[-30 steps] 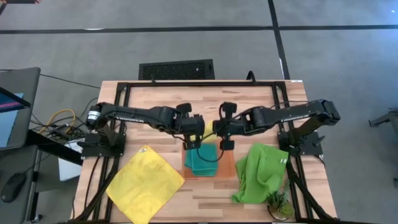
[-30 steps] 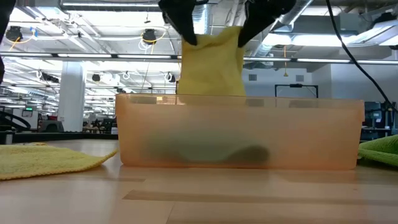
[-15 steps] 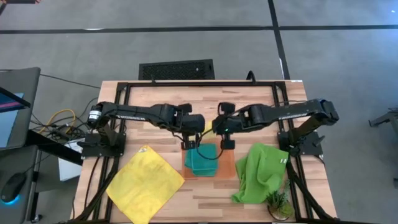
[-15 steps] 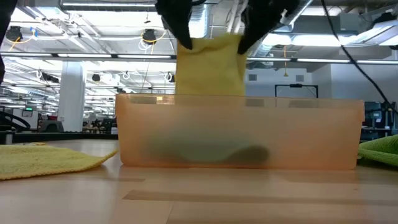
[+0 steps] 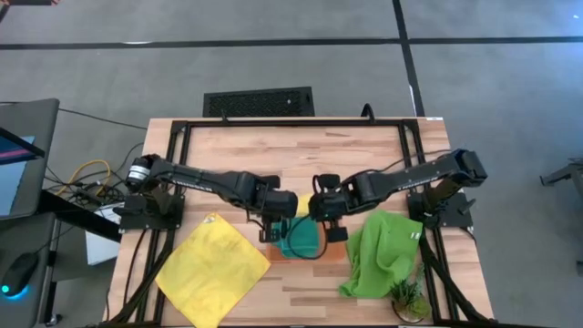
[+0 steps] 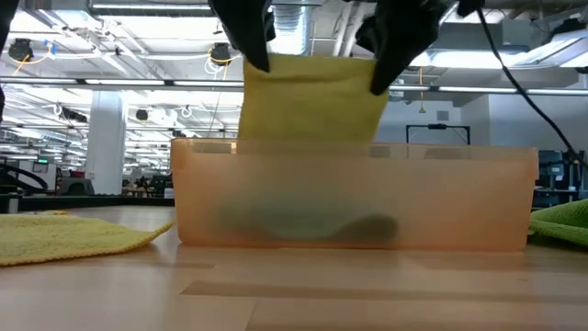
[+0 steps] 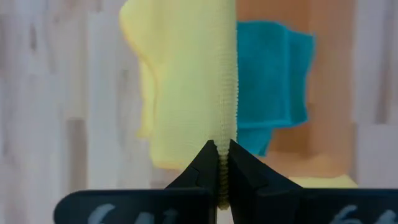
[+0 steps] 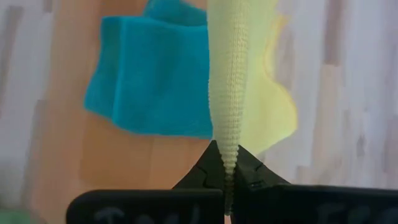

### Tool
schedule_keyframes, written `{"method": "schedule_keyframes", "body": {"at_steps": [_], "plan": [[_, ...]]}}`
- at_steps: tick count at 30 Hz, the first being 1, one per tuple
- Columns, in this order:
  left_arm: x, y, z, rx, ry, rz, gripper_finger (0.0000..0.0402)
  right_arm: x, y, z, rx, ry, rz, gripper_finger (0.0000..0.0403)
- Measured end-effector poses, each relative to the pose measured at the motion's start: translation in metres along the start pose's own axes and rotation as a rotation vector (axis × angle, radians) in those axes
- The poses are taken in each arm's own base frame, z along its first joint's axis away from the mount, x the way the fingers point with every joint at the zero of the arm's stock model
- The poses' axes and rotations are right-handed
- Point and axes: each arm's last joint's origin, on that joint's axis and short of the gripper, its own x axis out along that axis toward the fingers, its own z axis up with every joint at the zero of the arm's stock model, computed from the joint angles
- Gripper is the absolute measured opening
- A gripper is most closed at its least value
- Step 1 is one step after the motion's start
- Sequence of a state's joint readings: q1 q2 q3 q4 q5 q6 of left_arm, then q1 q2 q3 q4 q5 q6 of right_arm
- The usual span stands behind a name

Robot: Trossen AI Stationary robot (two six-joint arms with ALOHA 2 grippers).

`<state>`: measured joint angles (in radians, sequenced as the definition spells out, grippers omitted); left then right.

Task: Fold microfiber towels
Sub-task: Put the top yellow towel into the bin

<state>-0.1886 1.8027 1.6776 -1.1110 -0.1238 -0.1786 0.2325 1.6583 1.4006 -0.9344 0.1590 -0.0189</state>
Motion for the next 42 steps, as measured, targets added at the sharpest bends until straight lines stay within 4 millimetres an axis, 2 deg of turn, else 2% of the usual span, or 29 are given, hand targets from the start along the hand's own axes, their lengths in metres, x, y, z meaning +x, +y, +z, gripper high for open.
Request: {"method": "schedule_keyframes", "body": {"at_steps": [7,10,20,25,32,42], "plan": [[0.018,-0.019,-0.008,-0.003,-0.019,-0.051,0.0000,0.000,0.014,0.001,0.022,-0.026,0.021,0.0012],[0.032,-0.026,-0.013,-0.011,-0.015,-0.064,0.0000,0.009,0.020,-0.001,0.020,-0.048,0.049,0.0012],[0.062,-0.038,-0.029,-0.014,-0.033,-0.142,0.0000,0.033,0.035,-0.013,0.010,-0.088,0.114,0.0012],[0.073,-0.038,-0.035,-0.015,-0.040,-0.146,0.0000,0.044,0.037,-0.019,0.012,-0.103,0.125,0.0012],[0.077,-0.039,-0.036,0.019,-0.047,-0.160,0.0000,0.054,0.041,-0.024,0.010,-0.130,0.200,0.0012],[0.098,-0.044,-0.033,-0.031,-0.019,-0.186,0.0001,0.067,0.033,-0.033,0.092,-0.123,0.255,0.0019]]}}
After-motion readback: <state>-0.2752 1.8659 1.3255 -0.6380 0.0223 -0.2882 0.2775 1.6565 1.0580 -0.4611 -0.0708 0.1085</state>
